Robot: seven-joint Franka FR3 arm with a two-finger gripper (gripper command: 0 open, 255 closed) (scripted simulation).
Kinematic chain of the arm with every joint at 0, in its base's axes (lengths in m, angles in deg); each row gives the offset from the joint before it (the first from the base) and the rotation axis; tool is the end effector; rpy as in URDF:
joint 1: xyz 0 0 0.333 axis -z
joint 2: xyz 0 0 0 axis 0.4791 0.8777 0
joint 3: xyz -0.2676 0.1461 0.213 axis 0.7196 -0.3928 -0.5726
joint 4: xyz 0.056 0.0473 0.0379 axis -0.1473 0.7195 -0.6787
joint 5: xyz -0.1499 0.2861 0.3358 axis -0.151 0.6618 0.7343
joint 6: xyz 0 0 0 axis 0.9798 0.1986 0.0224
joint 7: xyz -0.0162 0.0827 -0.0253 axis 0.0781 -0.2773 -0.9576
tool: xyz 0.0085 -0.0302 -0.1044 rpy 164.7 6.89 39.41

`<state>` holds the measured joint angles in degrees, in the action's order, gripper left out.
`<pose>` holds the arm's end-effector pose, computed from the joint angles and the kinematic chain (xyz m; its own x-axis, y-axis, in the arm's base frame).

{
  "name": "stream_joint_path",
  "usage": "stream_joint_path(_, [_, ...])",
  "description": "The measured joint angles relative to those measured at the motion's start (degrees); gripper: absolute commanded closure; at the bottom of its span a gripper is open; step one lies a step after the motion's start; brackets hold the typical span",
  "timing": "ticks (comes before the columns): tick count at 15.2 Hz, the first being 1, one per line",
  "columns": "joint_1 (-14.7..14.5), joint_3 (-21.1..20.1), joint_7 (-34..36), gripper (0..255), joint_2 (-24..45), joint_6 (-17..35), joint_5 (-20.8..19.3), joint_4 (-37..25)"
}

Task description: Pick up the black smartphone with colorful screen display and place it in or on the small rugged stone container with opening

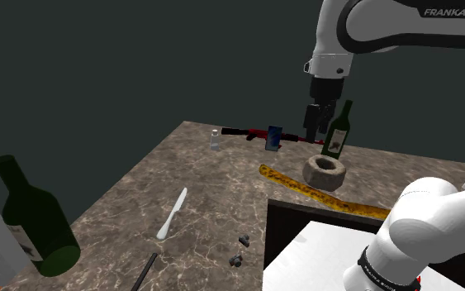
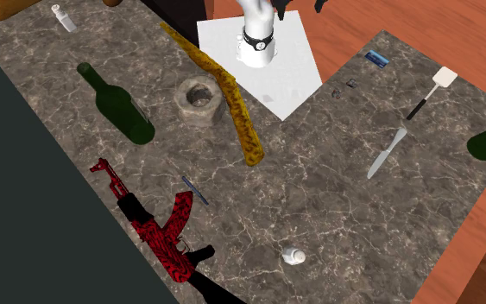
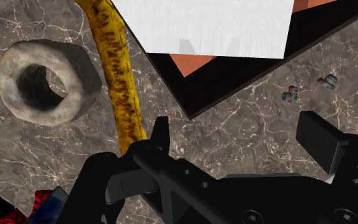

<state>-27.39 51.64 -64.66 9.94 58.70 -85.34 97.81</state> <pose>0.3301 0.0325 0.6133 0.9901 0.0958 -0.1021 0.0944 -0.9954 -0.0189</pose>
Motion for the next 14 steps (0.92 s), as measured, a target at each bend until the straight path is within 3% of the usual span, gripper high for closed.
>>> stream_joint_path(5, [0.71, 3.38, -5.45, 0, 3.16, 2.94, -3.07, -0.08])
stream_joint_path(14, [2.06, 11.59, -20.00, 0, 16.65, 12.84, -9.18, -4.01])
